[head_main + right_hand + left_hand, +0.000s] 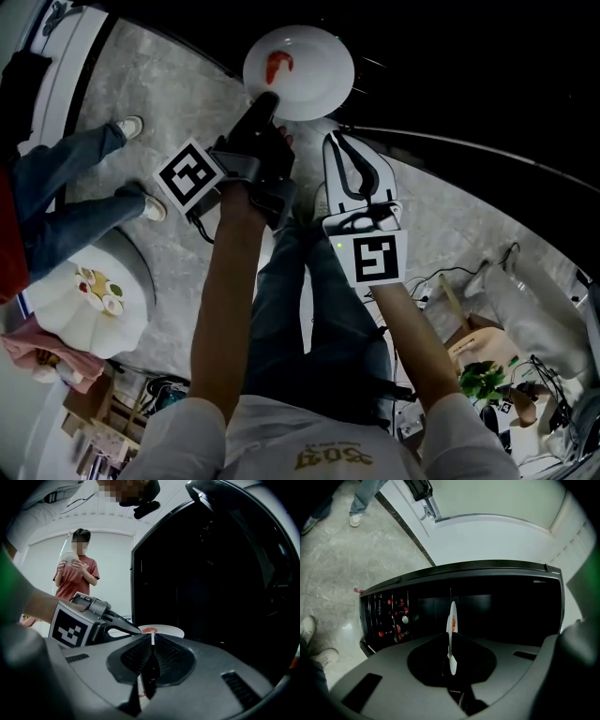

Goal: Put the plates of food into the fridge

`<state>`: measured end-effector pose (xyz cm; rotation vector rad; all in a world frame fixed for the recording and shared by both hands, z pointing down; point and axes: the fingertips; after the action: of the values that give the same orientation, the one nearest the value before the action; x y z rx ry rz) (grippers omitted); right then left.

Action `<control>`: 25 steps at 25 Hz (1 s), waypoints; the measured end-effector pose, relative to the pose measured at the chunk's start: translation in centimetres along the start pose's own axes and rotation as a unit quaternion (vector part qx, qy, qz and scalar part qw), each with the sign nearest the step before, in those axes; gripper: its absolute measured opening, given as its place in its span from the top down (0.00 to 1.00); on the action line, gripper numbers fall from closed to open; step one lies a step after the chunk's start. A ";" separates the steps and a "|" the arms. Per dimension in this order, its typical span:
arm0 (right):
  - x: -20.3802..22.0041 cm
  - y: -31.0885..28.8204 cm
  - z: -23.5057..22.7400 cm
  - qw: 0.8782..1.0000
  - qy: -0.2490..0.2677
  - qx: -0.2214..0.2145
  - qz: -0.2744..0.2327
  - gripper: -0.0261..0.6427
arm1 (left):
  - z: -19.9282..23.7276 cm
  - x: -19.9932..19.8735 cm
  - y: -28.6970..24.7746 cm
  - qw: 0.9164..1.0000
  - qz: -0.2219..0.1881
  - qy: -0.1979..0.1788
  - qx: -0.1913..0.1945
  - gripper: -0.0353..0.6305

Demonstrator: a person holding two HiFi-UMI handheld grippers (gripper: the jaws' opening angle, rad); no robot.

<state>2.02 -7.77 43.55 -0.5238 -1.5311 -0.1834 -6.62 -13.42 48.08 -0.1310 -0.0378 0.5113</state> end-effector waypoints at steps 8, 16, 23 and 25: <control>0.4 -0.9 -0.5 1.000 0.000 0.000 0.002 0.94 | 0.5 0.1 -1.6 1.000 0.004 -0.002 0.002 0.92; 0.5 -1.4 -0.8 1.000 0.002 0.014 0.006 0.94 | -0.3 0.3 -2.1 1.000 0.012 -0.004 0.010 0.92; 0.6 -1.1 -0.5 1.000 0.001 0.020 0.006 0.94 | -0.1 0.5 -2.2 1.000 0.018 -0.003 0.006 0.92; 0.6 -1.2 -0.6 1.000 0.002 0.023 0.004 0.94 | 0.0 0.5 -2.6 1.000 0.020 -0.002 0.007 0.92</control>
<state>2.10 -8.93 44.46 -0.4937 -1.5247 -0.1427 -4.96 -15.46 48.39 -0.1164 -0.0351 0.5511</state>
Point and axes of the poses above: the fingertips, and each gripper's own axes: y backward along the fingers, z to its left, x out of its underside, and after that the axes turned 7 degrees about x, right-handed
